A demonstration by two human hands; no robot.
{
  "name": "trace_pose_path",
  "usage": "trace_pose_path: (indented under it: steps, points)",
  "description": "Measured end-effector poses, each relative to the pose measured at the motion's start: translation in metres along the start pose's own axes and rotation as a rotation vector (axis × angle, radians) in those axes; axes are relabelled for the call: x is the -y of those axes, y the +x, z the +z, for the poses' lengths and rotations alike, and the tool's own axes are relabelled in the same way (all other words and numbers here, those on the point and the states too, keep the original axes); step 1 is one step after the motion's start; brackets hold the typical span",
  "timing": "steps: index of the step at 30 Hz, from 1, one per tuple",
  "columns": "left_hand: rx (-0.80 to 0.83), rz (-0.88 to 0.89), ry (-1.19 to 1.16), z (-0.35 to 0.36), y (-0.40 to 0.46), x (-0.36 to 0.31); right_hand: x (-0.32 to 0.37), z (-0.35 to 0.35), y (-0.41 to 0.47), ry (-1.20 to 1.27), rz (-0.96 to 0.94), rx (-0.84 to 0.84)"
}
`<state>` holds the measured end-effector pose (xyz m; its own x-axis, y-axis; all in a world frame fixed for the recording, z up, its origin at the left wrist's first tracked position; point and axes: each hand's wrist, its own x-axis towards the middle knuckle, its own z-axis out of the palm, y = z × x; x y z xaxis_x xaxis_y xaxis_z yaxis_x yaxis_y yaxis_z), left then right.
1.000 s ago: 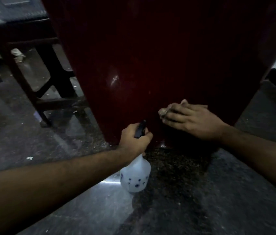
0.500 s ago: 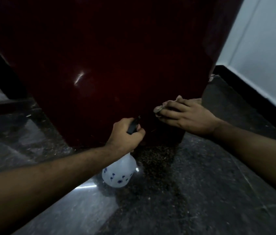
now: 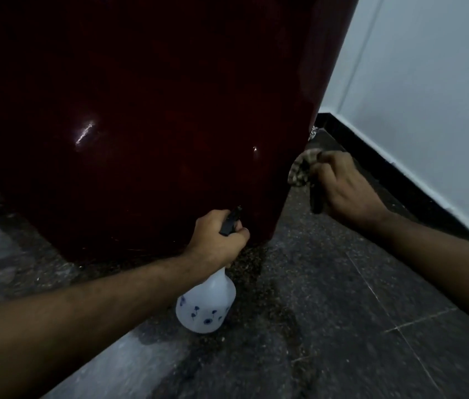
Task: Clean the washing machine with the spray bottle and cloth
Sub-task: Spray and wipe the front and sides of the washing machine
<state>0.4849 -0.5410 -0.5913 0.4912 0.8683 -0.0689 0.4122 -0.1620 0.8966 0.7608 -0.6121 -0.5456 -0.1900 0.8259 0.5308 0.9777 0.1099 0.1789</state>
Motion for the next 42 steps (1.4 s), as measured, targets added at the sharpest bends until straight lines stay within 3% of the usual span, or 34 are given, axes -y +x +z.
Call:
trace_pose_path:
  steps: [3,7,11,14,24,26,33,38,42]
  points:
    - [-0.010,-0.037,-0.015,-0.002,-0.003,0.003,0.008,0.010,0.013,0.057,0.057,-0.086]
    - [0.002,0.011,0.007,-0.007,-0.006,0.006,0.013,0.033,0.016,0.029,0.056,0.040]
    - [0.002,0.016,0.007,-0.013,-0.007,0.011,0.003,0.048,-0.001,-0.083,-0.126,0.166]
    - [-0.009,-0.018,0.001,-0.017,-0.006,0.017,0.003,0.056,-0.004,-0.118,-0.145,0.191]
    - [0.047,0.067,0.009,-0.007,-0.017,0.025,0.011,0.075,-0.004,-0.390,-0.720,0.343]
    - [0.045,0.062,-0.005,-0.007,-0.021,0.027,0.005,0.072,-0.003,-0.398,-0.769,0.302]
    - [0.069,0.041,-0.021,-0.012,-0.023,0.031,0.014,0.069,0.008,-0.347,-0.652,0.100]
    - [0.073,0.062,-0.005,-0.011,-0.027,0.033,0.034,0.083,0.009,-0.343,-0.808,0.333]
    - [0.058,-0.004,0.010,-0.020,-0.032,0.045,0.031,0.078,0.015,-0.313,-0.776,0.124]
